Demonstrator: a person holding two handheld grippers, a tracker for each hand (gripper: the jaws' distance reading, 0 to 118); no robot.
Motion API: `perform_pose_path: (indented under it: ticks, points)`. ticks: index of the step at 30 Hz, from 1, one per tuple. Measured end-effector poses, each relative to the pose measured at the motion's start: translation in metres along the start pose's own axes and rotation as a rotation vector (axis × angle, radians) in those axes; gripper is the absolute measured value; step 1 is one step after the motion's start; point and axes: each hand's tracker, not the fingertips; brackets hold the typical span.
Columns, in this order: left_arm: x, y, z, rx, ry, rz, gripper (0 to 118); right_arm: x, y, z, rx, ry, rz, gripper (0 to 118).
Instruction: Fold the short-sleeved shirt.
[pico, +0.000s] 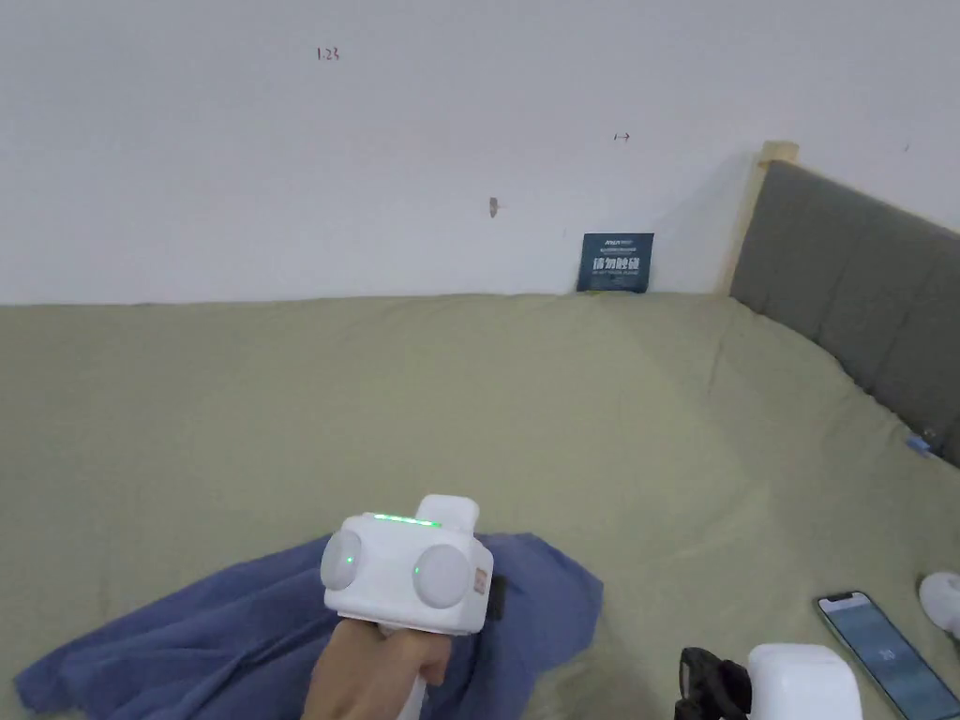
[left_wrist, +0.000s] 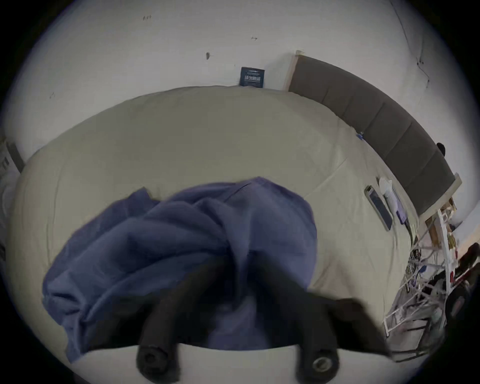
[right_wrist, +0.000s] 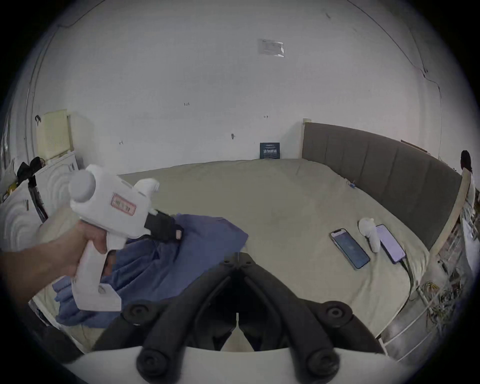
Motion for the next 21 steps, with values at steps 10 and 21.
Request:
perform_pose_path:
  ticks: [10,21]
  points:
    - [-0.059,-0.062,0.19,0.373,0.163,0.102,105,-0.023,0.017,0.028,0.09,0.028,0.024,1]
    - [-0.084,-0.225,0.385,0.693,0.629,0.137,0,-0.071,0.012,0.089,0.195,0.094,0.035,1]
